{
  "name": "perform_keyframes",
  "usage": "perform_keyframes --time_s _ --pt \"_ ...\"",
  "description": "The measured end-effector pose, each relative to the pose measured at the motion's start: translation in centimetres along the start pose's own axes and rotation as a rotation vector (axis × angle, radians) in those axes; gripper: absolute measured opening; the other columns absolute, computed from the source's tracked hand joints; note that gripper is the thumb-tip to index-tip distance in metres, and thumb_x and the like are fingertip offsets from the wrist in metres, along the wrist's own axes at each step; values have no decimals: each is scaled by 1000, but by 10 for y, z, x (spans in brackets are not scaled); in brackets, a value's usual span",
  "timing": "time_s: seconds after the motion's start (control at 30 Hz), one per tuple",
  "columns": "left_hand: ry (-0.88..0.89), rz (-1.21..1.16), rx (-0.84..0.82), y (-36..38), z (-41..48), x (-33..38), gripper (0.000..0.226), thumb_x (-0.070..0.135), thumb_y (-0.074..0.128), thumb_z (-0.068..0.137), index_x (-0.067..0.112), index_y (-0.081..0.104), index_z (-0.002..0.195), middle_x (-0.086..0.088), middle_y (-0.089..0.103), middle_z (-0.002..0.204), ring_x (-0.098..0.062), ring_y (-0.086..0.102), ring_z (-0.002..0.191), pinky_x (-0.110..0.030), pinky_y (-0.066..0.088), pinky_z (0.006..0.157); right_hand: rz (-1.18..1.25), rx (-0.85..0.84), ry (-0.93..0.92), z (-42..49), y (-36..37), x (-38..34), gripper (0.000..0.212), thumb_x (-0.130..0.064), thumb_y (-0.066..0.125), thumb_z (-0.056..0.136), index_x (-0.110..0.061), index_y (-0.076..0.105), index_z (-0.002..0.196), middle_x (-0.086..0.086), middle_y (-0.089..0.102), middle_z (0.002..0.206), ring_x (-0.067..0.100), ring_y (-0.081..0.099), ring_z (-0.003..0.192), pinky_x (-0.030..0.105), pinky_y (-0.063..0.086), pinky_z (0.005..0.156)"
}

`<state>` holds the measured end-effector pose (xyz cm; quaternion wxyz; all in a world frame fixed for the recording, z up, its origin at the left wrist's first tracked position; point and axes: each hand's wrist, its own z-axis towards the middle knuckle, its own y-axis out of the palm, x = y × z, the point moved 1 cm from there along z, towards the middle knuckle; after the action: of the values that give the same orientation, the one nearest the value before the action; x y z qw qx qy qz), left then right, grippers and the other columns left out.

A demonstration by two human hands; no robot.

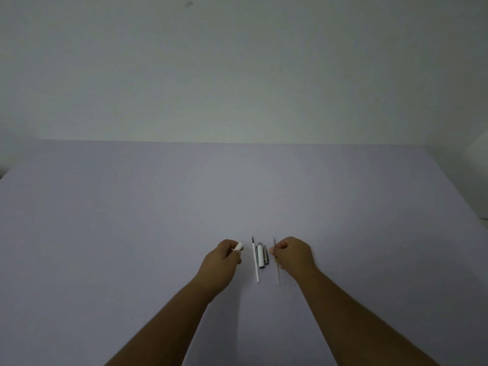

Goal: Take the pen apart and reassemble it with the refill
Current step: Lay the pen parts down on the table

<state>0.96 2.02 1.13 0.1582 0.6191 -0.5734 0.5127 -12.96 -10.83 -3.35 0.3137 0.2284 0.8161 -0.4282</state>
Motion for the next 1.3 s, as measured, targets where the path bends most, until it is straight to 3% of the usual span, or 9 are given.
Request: perform_keyframes --time_s 0.43,0.6,0.73,0.83,1.07,1.17,1.3 --pt "-11 4 -11 0 4 -8 16 22 41 95 24 55 103 5 63 87 -14 55 70 -24 45 63 -2 20 12 -3 2 1 32 -18 66 81 -26 56 52 -3 57 55 22 58 64 40 56 71" --pt "-2 1 -18 -2 4 -8 15 23 41 95 27 55 97 5 63 86 -14 55 69 -24 45 63 -8 28 16 -3 3 1 28 -19 65 83 -19 57 56 5 61 62 21 57 62 39 56 68" --pt "-2 -10 -12 -5 5 -8 15 22 41 95 30 54 94 4 63 85 -14 55 69 -24 45 62 18 40 29 -2 3 3 16 -22 64 84 -12 62 72 8 66 73 22 60 68 40 56 74" --pt "1 -9 -7 -8 7 -8 14 22 42 95 27 55 97 2 63 87 -14 56 70 -23 45 61 33 56 34 -1 5 3 17 -22 64 85 -5 64 83 13 67 78 24 61 70 41 56 75" --pt "6 -19 -12 -9 8 -10 14 23 43 94 30 54 95 2 64 89 -15 57 72 -24 46 62 38 97 28 -3 1 3 17 -22 60 88 -7 62 81 9 63 74 23 60 69 39 55 73" --pt "9 -13 -16 -8 8 -10 17 24 42 94 37 52 89 3 63 89 -14 58 73 -22 46 62 -14 118 -8 -3 0 -1 17 -22 58 88 -8 62 81 5 60 72 18 55 66 29 48 63" --pt "27 1 -10 -8 10 -8 20 25 43 94 40 50 84 3 63 88 -15 58 73 -22 46 61 -40 131 -124 2 4 -23 16 -22 60 86 -8 67 84 5 65 79 21 59 78 28 46 70"
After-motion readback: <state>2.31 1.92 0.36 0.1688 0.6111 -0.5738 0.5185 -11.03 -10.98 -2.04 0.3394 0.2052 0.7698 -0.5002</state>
